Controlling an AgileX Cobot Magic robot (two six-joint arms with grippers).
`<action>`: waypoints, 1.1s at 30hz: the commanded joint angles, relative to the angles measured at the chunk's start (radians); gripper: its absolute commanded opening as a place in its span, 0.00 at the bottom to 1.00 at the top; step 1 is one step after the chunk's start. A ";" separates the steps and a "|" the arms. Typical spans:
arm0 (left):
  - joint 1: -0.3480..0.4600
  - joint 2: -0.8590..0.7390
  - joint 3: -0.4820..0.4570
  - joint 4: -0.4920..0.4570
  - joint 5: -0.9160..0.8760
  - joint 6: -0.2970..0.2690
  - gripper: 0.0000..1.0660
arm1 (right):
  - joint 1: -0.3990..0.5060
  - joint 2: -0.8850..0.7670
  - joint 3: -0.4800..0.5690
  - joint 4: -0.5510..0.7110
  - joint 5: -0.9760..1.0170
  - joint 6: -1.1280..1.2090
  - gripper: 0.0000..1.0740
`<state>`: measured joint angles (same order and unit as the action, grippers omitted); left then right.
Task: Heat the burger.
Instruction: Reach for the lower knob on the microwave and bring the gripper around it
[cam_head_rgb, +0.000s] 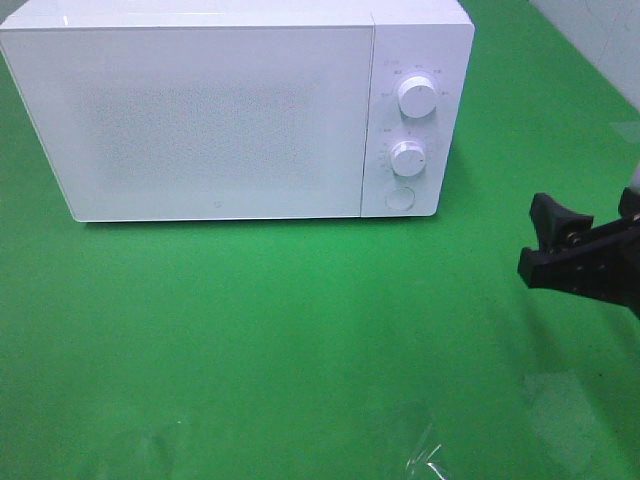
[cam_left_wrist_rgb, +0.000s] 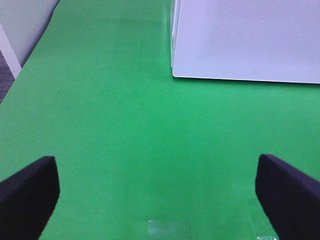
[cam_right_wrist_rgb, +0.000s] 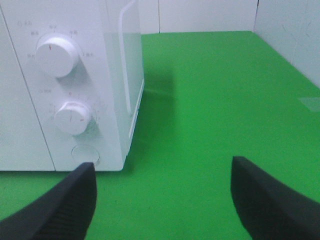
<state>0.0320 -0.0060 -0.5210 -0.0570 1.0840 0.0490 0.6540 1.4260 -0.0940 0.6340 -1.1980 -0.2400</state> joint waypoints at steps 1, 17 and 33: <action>0.001 -0.016 0.002 0.000 -0.014 -0.006 0.94 | 0.135 0.070 -0.039 0.162 -0.116 -0.061 0.69; 0.001 -0.016 0.002 0.000 -0.014 -0.006 0.94 | 0.257 0.245 -0.271 0.226 -0.130 -0.138 0.69; 0.001 -0.016 0.002 0.000 -0.014 -0.006 0.94 | 0.250 0.396 -0.430 0.256 -0.128 -0.171 0.69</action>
<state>0.0320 -0.0060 -0.5210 -0.0570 1.0830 0.0490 0.9080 1.8190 -0.5140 0.8860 -1.2040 -0.3980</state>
